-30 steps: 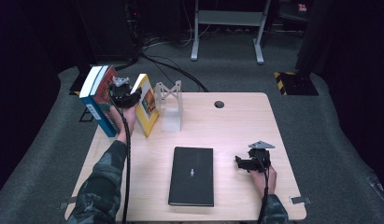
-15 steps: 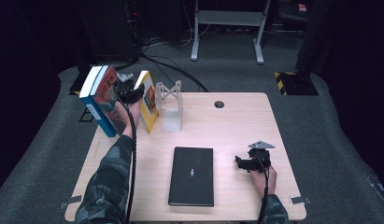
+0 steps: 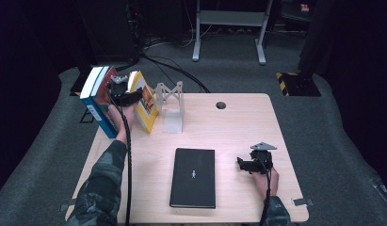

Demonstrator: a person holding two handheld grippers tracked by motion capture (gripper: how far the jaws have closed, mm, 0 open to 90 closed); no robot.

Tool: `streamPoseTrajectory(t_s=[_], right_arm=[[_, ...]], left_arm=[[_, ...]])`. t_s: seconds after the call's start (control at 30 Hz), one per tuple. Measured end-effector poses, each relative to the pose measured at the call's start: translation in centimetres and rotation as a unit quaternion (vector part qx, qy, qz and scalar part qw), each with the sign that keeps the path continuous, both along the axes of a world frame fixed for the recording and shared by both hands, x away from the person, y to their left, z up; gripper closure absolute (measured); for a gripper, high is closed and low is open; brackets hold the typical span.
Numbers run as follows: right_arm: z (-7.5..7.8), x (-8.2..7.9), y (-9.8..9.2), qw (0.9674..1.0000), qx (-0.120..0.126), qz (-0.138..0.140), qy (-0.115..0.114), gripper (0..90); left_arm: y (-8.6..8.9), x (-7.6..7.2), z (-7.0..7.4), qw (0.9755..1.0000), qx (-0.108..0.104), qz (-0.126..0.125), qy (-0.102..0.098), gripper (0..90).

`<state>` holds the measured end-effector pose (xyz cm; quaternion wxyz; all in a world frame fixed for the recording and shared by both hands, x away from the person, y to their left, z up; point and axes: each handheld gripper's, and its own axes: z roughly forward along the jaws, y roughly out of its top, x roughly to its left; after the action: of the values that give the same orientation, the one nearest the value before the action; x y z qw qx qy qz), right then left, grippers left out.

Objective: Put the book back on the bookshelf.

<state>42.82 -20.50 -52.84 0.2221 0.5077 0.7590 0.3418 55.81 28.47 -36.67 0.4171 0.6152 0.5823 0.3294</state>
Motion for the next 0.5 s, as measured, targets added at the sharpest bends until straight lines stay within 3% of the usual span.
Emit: streamPoseTrajectory(t_s=[0.33,0.5], right_arm=[[0.0,0.0,0.0,1.0,0.0,0.0,0.0,13.3],[0.0,0.0,0.0,1.0,0.0,0.0,0.0,13.3]], left_arm=[[1.4,-1.7,-0.4,0.9998,0.012,0.017,0.002,31.1],[2.0,-2.9,-0.8,1.0,0.001,0.002,0.006,28.8]])
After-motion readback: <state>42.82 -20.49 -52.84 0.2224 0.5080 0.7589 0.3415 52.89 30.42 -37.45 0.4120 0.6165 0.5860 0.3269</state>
